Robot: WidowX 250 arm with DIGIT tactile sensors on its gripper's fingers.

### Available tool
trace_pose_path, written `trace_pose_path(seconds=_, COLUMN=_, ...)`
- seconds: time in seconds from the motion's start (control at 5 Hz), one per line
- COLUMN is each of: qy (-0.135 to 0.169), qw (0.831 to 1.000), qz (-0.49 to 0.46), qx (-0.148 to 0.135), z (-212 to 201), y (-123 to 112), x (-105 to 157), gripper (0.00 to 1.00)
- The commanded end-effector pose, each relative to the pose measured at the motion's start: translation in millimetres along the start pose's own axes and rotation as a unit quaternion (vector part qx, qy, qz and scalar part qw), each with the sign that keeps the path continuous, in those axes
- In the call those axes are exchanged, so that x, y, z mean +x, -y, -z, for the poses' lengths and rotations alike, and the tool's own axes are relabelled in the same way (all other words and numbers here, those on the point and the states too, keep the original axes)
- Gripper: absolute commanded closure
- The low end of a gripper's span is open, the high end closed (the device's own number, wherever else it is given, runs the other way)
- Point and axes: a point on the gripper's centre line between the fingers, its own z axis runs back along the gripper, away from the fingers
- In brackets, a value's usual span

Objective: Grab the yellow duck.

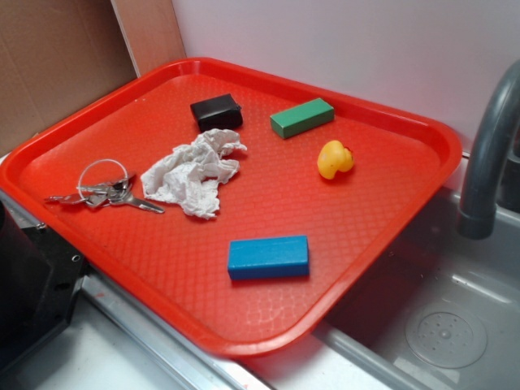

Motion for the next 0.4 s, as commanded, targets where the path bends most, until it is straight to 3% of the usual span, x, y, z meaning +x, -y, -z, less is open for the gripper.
trace_pose_path(seconds=0.0, qy=0.0, qw=1.0, qz=0.0, qx=0.0, z=0.0, y=0.0, x=0.0, gripper=0.0)
trace_pose_path(seconds=0.2, qy=-0.005, qw=0.991, qz=0.13, qx=0.034, z=32.7, y=26.5, x=41.0, gripper=0.0)
